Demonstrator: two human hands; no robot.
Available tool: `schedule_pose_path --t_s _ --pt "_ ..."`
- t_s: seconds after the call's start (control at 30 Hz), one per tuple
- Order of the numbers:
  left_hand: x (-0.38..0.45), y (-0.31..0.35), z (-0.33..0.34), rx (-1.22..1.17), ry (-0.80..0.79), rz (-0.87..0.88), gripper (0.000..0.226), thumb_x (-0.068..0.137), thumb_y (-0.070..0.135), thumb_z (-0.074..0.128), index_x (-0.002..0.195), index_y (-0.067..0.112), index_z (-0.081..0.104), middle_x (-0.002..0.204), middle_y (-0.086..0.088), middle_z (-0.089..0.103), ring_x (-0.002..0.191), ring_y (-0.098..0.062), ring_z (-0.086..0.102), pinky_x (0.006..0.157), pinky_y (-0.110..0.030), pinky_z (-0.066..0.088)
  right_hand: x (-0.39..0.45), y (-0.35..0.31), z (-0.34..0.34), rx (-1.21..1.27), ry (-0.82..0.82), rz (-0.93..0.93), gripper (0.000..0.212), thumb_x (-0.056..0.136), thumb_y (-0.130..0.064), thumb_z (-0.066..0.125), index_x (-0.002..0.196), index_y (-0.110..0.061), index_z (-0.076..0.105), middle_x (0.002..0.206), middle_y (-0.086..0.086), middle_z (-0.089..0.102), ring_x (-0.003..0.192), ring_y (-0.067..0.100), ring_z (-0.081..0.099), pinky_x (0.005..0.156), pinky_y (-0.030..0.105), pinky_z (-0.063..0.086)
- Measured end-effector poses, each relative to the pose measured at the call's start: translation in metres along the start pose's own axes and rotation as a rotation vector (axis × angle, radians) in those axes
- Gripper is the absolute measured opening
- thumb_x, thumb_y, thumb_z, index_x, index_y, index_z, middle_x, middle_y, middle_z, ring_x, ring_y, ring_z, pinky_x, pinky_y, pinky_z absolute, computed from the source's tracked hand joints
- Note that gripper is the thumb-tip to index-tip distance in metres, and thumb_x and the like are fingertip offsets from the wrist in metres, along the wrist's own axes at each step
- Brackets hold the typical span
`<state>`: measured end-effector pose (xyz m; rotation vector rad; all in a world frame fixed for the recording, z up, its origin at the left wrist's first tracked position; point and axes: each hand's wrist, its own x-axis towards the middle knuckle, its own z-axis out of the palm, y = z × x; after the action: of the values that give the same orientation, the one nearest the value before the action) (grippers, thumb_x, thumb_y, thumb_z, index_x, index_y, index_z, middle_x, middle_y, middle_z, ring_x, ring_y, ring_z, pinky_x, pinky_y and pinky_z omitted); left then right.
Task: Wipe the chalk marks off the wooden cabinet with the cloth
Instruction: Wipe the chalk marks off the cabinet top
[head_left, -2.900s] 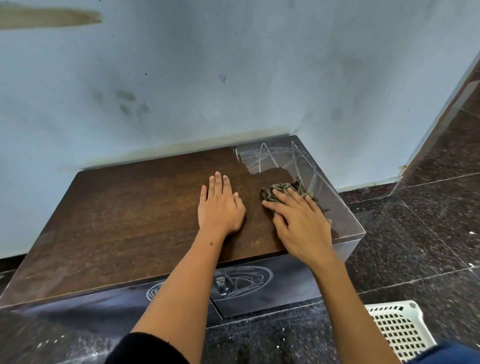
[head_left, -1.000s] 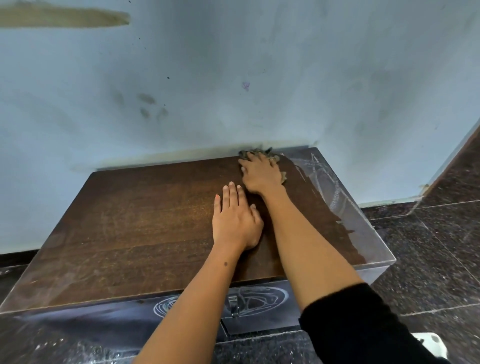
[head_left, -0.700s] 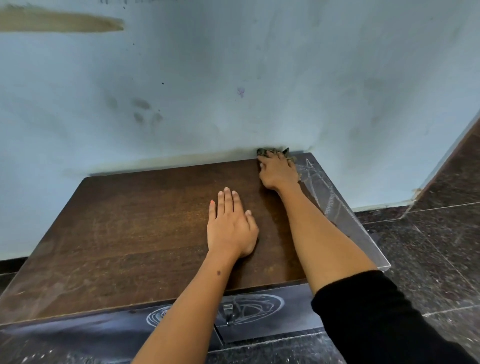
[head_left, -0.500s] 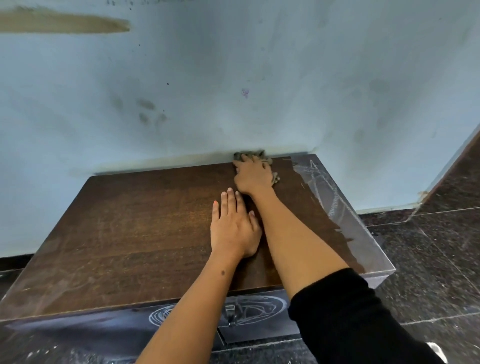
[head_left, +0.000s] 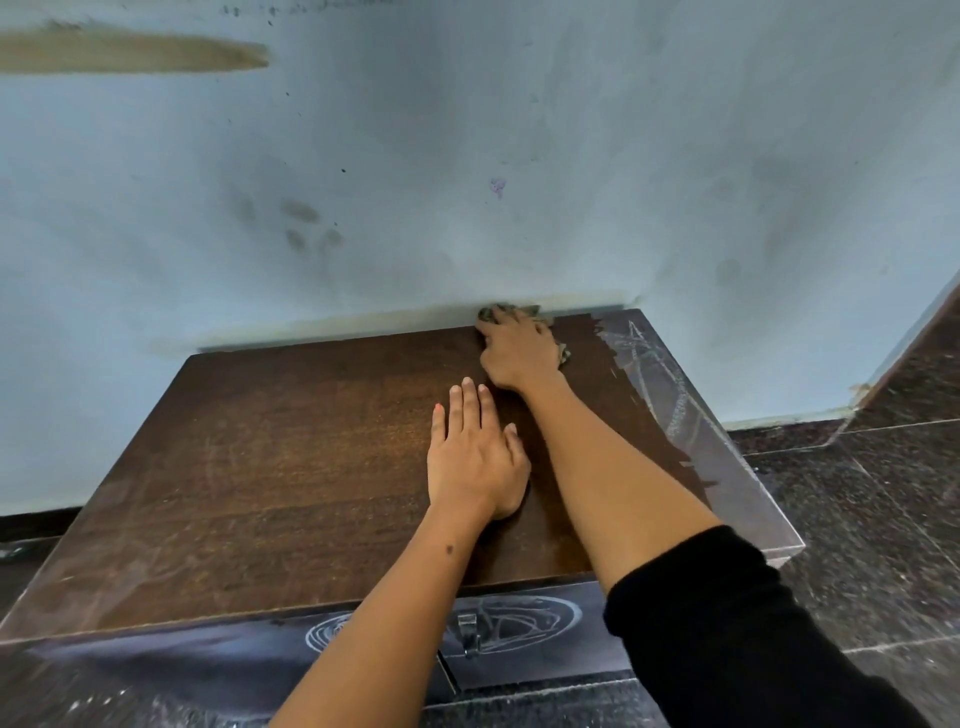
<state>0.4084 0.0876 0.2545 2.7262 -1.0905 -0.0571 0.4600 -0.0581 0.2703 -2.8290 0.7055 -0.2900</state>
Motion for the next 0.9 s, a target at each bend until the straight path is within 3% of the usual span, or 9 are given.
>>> schedule_pose_path --t_s 0.1,0.23,0.33,0.53,0.73,0.9 --pt "0.0 -0.001 0.0 -0.007 -0.002 0.005 0.06 0.1 0.037 0.014 0.15 0.008 -0.001 0.159 -0.01 -0.007 0.146 -0.021 -0.009 0.118 -0.038 -0.006 0.001 0.016 -0.009 0.047 -0.03 -0.067 0.045 0.099 -0.028 0.032 0.143 -0.033 0.034 0.154 -0.002 0.029 0.141 0.021 0.024 0.114 0.048 0.02" --pt "0.0 -0.002 0.002 -0.004 0.007 0.011 0.06 0.1 0.038 0.012 0.15 0.008 -0.002 0.158 -0.01 -0.009 0.146 -0.021 -0.01 0.115 -0.036 -0.009 -0.004 0.064 -0.019 0.061 0.087 0.139 0.044 0.098 -0.027 0.029 0.141 -0.028 0.039 0.151 0.001 0.034 0.139 0.022 0.028 0.113 0.047 0.022" --pt "0.001 -0.002 0.004 0.009 0.018 0.004 0.061 0.099 0.038 0.012 0.15 0.008 -0.002 0.158 -0.01 -0.009 0.146 -0.022 -0.01 0.115 -0.037 -0.009 -0.003 0.054 -0.015 0.014 0.08 0.237 0.045 0.098 -0.026 0.031 0.141 -0.021 0.038 0.152 0.005 0.03 0.14 0.026 0.023 0.113 0.047 0.019" --pt "0.003 -0.002 0.004 0.017 0.016 0.007 0.061 0.099 0.039 0.012 0.15 0.008 -0.001 0.159 -0.01 -0.008 0.146 -0.021 -0.01 0.116 -0.037 -0.007 -0.002 0.015 -0.004 0.035 -0.016 -0.114 0.045 0.1 -0.027 0.032 0.145 -0.03 0.031 0.155 -0.004 0.026 0.143 0.019 0.019 0.115 0.044 0.017" --pt "0.001 -0.001 0.0 0.017 -0.003 0.008 0.06 0.1 0.038 0.012 0.15 0.008 -0.001 0.158 -0.01 -0.008 0.146 -0.022 -0.01 0.117 -0.038 -0.007 -0.002 0.083 -0.02 0.006 0.025 0.069 0.046 0.101 -0.027 0.029 0.147 -0.027 0.03 0.155 -0.002 0.025 0.143 0.02 0.02 0.116 0.041 0.017" --pt "-0.001 -0.001 -0.003 0.014 -0.015 0.009 0.06 0.1 0.038 0.012 0.15 0.007 -0.002 0.158 -0.011 -0.009 0.146 -0.022 -0.01 0.118 -0.038 -0.006 -0.048 0.071 -0.025 0.018 0.003 0.092 0.046 0.101 -0.027 0.028 0.148 -0.028 0.027 0.156 -0.003 0.022 0.145 0.019 0.013 0.117 0.041 0.013"
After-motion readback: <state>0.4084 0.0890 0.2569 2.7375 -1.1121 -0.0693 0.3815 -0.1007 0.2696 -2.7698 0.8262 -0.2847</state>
